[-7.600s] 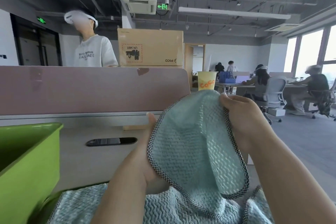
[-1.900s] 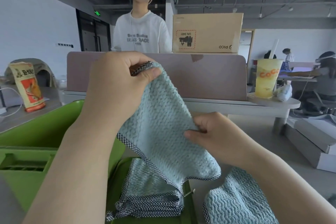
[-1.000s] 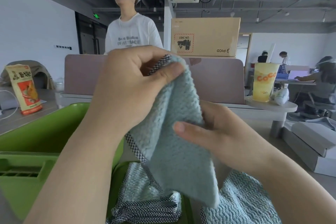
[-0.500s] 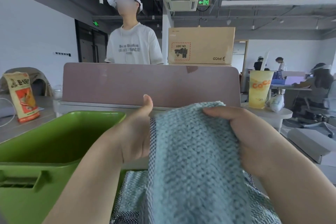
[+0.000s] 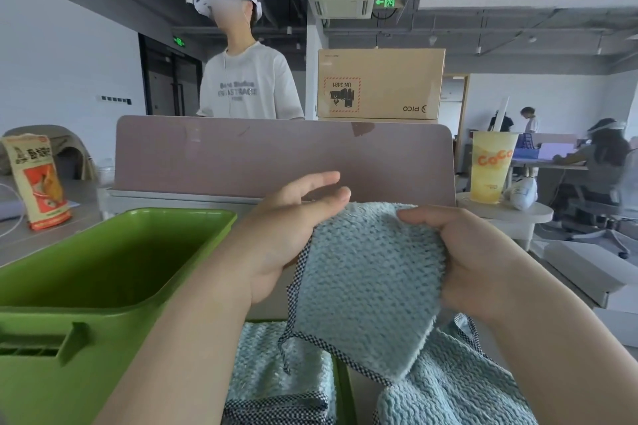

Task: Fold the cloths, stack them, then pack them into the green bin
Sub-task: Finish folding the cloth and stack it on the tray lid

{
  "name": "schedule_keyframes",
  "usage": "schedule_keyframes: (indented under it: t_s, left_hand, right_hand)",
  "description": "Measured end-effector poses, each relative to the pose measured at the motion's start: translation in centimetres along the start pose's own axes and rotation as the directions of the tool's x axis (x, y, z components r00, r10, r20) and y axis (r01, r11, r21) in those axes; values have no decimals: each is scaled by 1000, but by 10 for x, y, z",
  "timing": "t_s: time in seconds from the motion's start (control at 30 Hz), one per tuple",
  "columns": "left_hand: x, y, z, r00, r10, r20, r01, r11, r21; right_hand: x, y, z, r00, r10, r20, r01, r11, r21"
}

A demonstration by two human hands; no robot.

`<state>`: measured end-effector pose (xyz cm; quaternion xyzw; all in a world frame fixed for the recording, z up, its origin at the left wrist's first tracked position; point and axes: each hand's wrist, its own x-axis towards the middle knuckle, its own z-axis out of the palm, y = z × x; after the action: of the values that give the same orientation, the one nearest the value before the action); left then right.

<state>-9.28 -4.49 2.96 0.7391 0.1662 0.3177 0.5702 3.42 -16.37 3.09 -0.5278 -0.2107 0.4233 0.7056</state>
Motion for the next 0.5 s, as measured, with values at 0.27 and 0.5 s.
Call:
schedule_keyframes:
  t_s: [0.27, 0.5]
  left_hand:
    - [-9, 1, 0, 992, 66, 109, -74, 995, 65]
    - [-13, -5, -6, 993, 55, 104, -43, 992, -116]
  right_hand:
    - [-12, -3, 1, 979, -166, 117, 166, 986, 8]
    - [0, 3, -1, 995, -76, 64, 79, 996, -46]
